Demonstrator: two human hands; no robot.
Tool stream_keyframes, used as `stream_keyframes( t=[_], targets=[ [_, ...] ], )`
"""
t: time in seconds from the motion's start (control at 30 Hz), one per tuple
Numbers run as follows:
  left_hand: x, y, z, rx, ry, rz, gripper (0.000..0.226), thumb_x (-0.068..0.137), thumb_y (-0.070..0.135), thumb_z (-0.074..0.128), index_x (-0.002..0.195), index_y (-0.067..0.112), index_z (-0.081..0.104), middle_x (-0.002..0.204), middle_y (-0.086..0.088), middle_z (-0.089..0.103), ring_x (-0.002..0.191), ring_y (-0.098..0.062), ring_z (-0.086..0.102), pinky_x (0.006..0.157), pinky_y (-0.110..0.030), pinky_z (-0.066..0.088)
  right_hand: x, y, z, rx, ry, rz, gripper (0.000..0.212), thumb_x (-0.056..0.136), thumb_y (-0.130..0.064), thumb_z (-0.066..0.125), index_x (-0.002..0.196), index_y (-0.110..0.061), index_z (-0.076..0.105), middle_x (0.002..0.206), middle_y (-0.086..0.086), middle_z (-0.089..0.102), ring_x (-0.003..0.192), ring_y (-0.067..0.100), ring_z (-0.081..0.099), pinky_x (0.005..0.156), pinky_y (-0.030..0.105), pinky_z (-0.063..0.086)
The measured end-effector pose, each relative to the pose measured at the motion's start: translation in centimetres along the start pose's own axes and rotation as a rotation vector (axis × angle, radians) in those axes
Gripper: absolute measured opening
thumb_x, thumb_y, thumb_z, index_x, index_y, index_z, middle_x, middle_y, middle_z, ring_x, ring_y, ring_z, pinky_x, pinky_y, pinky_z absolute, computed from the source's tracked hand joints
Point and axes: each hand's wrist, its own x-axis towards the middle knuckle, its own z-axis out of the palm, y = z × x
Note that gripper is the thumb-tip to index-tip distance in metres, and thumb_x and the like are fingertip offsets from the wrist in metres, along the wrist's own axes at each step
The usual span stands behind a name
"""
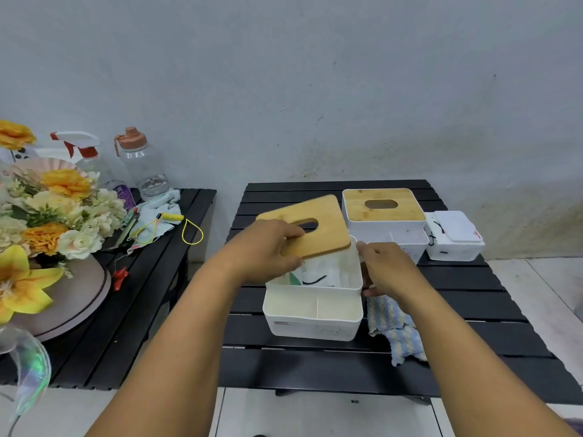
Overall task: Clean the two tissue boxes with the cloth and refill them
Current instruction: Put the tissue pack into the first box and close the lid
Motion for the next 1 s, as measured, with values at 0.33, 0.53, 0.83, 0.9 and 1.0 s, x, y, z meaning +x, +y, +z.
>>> stream_keyframes(
  t=[0.33,0.53,0.83,0.9,1.0],
  targets=[
    [1.0,0.5,2.4,0.100,-0.187,0.046,0.035,0.094,0.033,0.066,0.128,0.024,0.066,0.121,-0.001,0.067,0.106,-0.025,0.062,0.094,-0.045,0.053,0.2,-0.3,-0.4,0.112,-0.024,0.083,0.049,0.102,-0.057,0.028,0.109,-0.024,0.062,0.090,0.010,0.072,0.078,0.028,0.071,0.074,0.046,0.063],
    [1.2,0.4,2.4,0.126,-0.212,0.034,0.035,0.093,0.033,0.065,0.127,0.025,0.067,0.115,-0.003,0.067,0.104,-0.026,0.063,0.093,-0.046,0.054,0.1,-0.2,-0.2,0.116,-0.071,0.029,0.044,0.100,-0.055,0.039,0.139,-0.037,0.048,0.107,0.000,0.065,0.080,0.022,0.069,0.067,0.042,0.064],
    [1.0,0.6,2.2,0.132,-0.244,0.036,0.048,0.094,0.035,0.069,0.141,0.034,0.060,0.120,0.002,0.065,0.109,-0.022,0.061,0.097,-0.041,0.052,0.0,-0.3,0.0,0.075,-0.091,-0.008,0.043,0.103,-0.041,0.045,0.145,-0.033,0.044,0.104,-0.007,0.058,0.090,0.022,0.063,0.069,0.043,0.063],
    [1.0,0.6,2.1,0.126,-0.246,0.039,0.049,0.094,0.035,0.070,0.142,0.034,0.060,0.121,0.002,0.065,0.109,-0.021,0.060,0.097,-0.040,0.051,0.1,-0.3,0.1,0.081,-0.092,-0.009,0.043,0.103,-0.040,0.045,0.146,-0.033,0.043,0.105,-0.009,0.056,0.092,0.021,0.062,0.069,0.044,0.063],
    [1.0,0.6,2.0,0.112,-0.247,0.032,0.052,0.094,0.035,0.071,0.145,0.036,0.057,0.126,0.005,0.063,0.112,-0.019,0.058,0.097,-0.035,0.049,0.2,-0.2,0.2,0.082,-0.091,-0.009,0.043,0.103,-0.040,0.045,0.146,-0.033,0.042,0.109,-0.009,0.054,0.093,0.021,0.062,0.070,0.044,0.063]
  ],
)
